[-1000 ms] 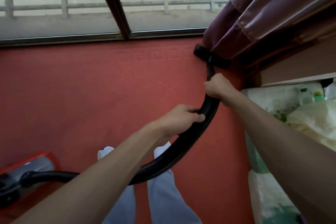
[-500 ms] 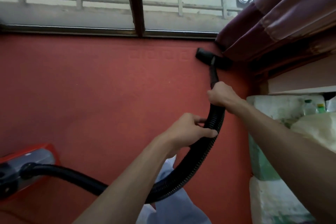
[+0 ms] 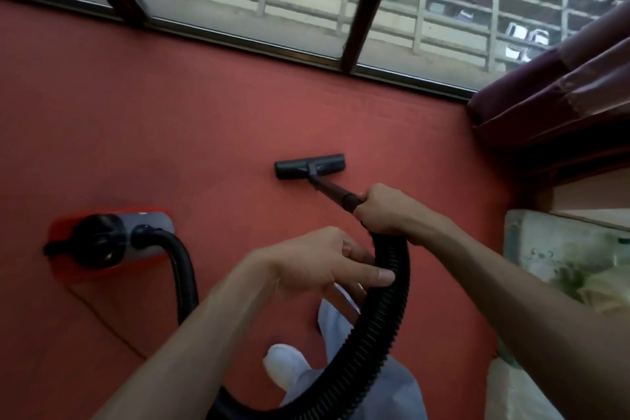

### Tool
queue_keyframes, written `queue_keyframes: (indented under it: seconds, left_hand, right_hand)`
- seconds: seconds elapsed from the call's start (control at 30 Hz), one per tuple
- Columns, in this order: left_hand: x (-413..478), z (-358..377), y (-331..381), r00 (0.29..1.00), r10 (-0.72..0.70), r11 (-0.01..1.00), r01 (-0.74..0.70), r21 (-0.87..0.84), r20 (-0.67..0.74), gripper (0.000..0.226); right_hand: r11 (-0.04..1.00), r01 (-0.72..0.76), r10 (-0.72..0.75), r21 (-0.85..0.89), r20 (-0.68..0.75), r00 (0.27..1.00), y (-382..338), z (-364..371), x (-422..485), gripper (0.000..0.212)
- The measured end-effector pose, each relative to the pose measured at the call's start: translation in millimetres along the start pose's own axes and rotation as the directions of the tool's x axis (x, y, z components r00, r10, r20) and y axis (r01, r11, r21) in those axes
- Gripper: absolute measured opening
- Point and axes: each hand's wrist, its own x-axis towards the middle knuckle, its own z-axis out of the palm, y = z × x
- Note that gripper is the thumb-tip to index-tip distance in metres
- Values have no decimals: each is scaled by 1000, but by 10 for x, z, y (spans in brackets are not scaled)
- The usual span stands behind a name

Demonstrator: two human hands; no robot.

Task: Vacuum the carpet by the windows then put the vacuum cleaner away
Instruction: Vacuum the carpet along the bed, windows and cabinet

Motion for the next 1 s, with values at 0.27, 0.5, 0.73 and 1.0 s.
queue_keyframes:
  seconds: [0.27,0.5,0.73,1.0]
  left_hand:
    - [-214,-125,-680,950,50,974,-115,-195,-310,27]
    - [37,-427,-621,882,17,908,-211,-362,-471,29]
    - [-37,-625,-597,906,49,842,-264,-471,-419,64]
    - [-667,-580,-778,962,227,885,-269,-380,-153,33]
  right_hand:
    - [999,23,-27,-45,-88,996,-452,495,323,32]
    - [991,30,-52,-130,-171,984,-843,401,1012,35]
    - [941,102,-179,-324,-217,960,-1048,276,1030,32]
    - [843,260,-278,-471,33,960,-1257,447,211,15]
